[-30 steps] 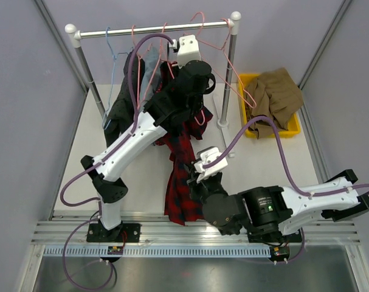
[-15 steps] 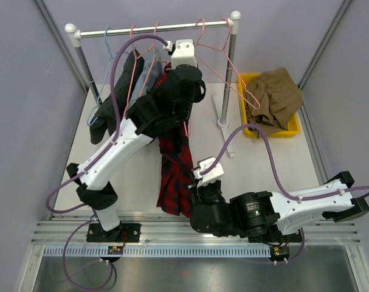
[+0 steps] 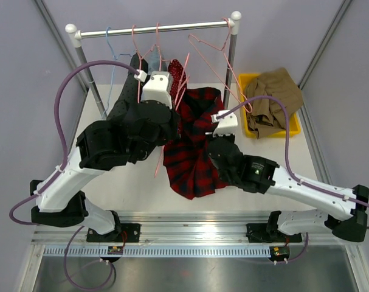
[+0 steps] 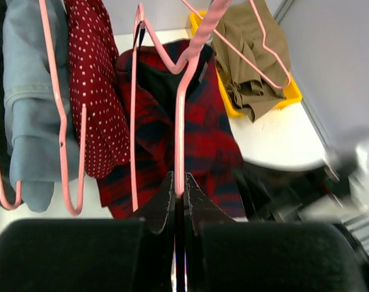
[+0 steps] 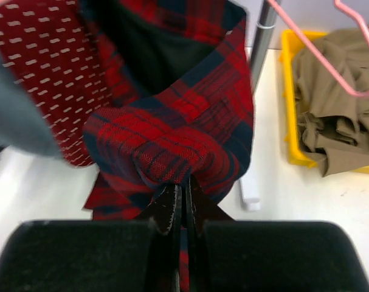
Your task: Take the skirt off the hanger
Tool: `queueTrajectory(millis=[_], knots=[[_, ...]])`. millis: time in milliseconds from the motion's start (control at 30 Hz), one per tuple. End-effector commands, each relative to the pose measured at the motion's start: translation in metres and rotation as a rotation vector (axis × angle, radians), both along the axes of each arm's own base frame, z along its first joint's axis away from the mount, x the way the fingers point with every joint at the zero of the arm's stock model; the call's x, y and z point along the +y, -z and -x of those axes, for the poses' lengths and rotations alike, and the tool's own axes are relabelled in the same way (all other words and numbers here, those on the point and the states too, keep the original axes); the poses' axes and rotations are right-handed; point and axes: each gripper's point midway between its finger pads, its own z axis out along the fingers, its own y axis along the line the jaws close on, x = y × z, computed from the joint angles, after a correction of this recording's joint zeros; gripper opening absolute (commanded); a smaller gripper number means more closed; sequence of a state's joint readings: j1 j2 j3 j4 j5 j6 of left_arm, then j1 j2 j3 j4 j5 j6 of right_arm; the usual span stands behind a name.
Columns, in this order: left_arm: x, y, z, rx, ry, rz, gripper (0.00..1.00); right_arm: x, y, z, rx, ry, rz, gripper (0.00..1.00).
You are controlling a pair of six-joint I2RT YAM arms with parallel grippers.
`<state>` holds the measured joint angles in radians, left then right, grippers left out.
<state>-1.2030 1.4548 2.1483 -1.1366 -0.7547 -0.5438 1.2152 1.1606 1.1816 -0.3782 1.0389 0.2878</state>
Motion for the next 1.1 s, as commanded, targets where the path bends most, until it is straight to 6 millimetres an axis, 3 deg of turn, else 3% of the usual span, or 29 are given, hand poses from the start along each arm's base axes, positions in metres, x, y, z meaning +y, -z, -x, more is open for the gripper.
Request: queueTrajectory(millis=[0, 167, 300, 367, 467, 533, 767, 900, 1033, 1067], knots=[[0.006, 0.001, 0.014, 0.046, 0.011, 0.037, 0.00, 0.010, -0.016, -0.031, -0.023, -0.010, -0.028, 0.00], [0.002, 0.035, 0.029, 0.168, 0.043, -0.020, 0.00, 0.004, -0.045, -0.060, -0.075, 0.018, -0.048, 0.00], [0.019, 0.080, 0.041, 0.295, -0.015, -0.156, 0.00, -0.009, -0.081, -0.079, -0.124, 0.051, -0.068, 0.00], [0.026, 0.104, 0.049, 0.357, -0.015, -0.231, 0.00, -0.016, -0.089, -0.086, -0.136, 0.061, -0.075, 0.00], [0.019, 0.119, 0.071, 0.438, 0.072, -0.184, 0.00, -0.021, -0.094, -0.094, -0.139, 0.075, -0.071, 0.00], [0.015, 0.112, 0.094, 0.479, 0.175, -0.082, 0.00, -0.021, -0.084, -0.098, -0.124, 0.083, -0.051, 0.00], [0.029, 0.112, 0.129, 0.555, 0.244, -0.004, 0.00, -0.028, -0.046, -0.109, -0.065, 0.115, -0.034, 0.00], [0.038, 0.111, 0.134, 0.563, 0.229, -0.040, 0.00, -0.030, -0.034, -0.112, -0.042, 0.125, -0.035, 0.00], [0.045, 0.091, 0.122, 0.489, 0.185, -0.020, 0.00, -0.031, -0.018, -0.102, 0.018, 0.106, -0.046, 0.00], [0.044, 0.079, 0.117, 0.455, 0.182, 0.012, 0.00, -0.036, -0.013, -0.095, 0.032, 0.100, -0.057, 0.00]])
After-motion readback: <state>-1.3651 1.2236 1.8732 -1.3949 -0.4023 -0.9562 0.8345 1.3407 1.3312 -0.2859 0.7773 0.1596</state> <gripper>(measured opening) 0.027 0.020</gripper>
